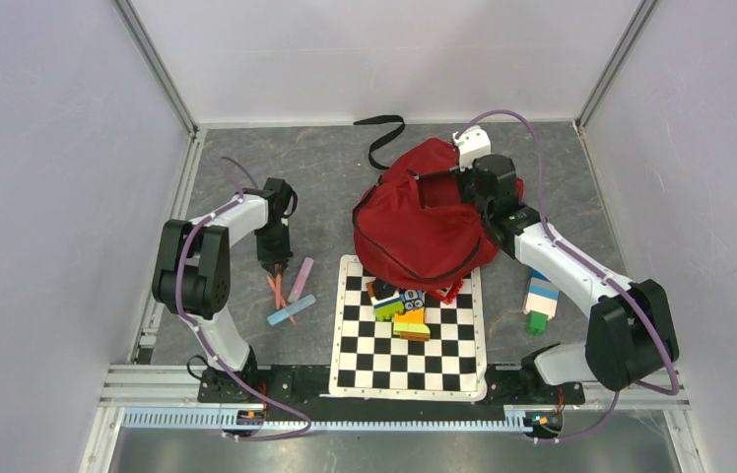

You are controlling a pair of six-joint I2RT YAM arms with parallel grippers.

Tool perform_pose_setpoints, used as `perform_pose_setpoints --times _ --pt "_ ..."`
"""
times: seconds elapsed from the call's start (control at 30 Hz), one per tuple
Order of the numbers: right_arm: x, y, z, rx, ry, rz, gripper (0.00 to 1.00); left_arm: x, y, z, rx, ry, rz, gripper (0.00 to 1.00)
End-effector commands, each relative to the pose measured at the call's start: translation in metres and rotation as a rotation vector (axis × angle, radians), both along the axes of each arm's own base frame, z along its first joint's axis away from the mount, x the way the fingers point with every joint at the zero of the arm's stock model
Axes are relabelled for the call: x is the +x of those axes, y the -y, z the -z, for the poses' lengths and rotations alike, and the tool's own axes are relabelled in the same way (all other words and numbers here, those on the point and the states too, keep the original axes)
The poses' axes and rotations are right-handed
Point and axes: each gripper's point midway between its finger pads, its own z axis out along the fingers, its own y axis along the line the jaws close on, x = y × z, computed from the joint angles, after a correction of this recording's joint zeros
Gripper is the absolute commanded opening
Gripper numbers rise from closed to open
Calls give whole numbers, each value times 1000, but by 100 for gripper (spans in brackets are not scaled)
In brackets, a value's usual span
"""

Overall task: Pack the student bag
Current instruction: Pick up the stationery from the center of the board, then place the stationery in the student bag.

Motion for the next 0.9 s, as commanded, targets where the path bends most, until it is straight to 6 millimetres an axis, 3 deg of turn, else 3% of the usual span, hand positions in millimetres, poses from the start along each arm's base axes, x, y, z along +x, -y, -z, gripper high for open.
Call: perform_pose_setpoints --times 0.0,0.13,0.23,0.33,0.43,0.53,0.6,0.7,0.87 --pt "4 8 -31 44 93 33 0 16 -2 -8 11 56 32 15" --pt "4 8 -33 47 96 33 0 20 -2 -19 8 88 23 4" --pt "4 8 -34 49 99 31 0 29 4 -40 -23 151 11 2" --pt "4 7 -36 51 102 26 0 49 21 -76 -118 262 26 2" --pt "4 6 -43 61 113 21 0 71 52 -123 -258 398 54 2" --pt "5 3 -51 71 124 11 0 89 92 -165 -427 509 37 2" --pt "6 1 -54 74 123 2 0 98 130 -188 -567 543 48 2" --pt "7 -3 -59 84 122 -12 0 101 189 -207 -714 508 86 2" --pt "8 -6 -68 99 136 -26 0 89 290 -229 -1017 391 92 2"
